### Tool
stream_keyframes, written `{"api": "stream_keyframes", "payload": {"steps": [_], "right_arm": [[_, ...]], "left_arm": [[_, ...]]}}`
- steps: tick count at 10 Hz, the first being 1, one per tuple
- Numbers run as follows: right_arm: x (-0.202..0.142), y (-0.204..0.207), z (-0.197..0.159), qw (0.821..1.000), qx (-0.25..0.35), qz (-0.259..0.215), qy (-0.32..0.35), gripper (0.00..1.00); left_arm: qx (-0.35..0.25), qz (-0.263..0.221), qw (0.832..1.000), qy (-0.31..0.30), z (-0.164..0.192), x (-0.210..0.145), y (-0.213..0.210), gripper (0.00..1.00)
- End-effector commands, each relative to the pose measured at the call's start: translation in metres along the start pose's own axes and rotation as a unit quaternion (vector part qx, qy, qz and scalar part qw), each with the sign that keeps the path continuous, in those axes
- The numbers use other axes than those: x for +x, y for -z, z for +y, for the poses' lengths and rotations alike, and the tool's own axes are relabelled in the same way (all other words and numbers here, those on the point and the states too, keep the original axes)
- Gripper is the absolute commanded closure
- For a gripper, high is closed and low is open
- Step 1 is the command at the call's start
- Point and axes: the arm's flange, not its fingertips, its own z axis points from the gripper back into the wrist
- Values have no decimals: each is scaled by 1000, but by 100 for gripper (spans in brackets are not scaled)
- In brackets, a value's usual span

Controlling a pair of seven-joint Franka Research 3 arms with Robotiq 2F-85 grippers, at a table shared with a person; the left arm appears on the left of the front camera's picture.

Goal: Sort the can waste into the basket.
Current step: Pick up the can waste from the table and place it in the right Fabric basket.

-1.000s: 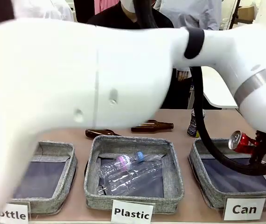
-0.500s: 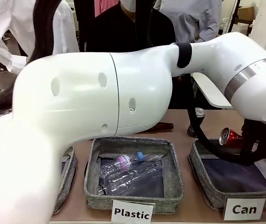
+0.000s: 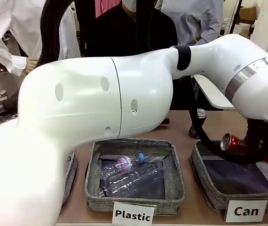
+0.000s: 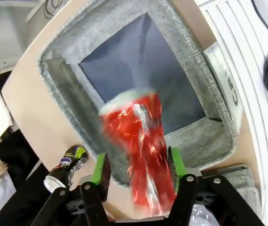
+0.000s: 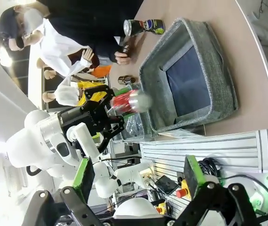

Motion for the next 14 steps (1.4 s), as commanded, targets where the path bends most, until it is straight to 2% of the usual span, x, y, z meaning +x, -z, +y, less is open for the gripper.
{"api": "stream_keyframes", "payload": {"steps": [1,4,7,8,10,11,13,14], "right_arm": [[2,-3,-1,1000,-1,-13,-10,0],[2,-1,-1,1000,-3,-13,-12,0],[2,1,1,1000,-2,-12,-12,0],[3,5,0,1000,-2,-5,-9,0],[5,25,6,1000,-8,21,-12,0],[5,38,13,999,-4,34,-16,0],[-1,77,36,997,20,71,-20,0],[-6,99,45,996,27,86,-24,0]], "left_arm": [[2,-22,1000,-5,12,1,-7,0],[7,-30,999,-9,11,-3,-10,0],[-22,-46,999,-4,5,-15,-27,0],[-55,-46,997,12,-7,-33,-41,0],[-85,-18,996,25,-43,-107,-55,0],[-90,-18,996,4,-65,-143,-56,0],[-62,-39,996,-47,-100,-207,-59,0],[-55,-69,994,-64,-112,-225,-56,0]]}}
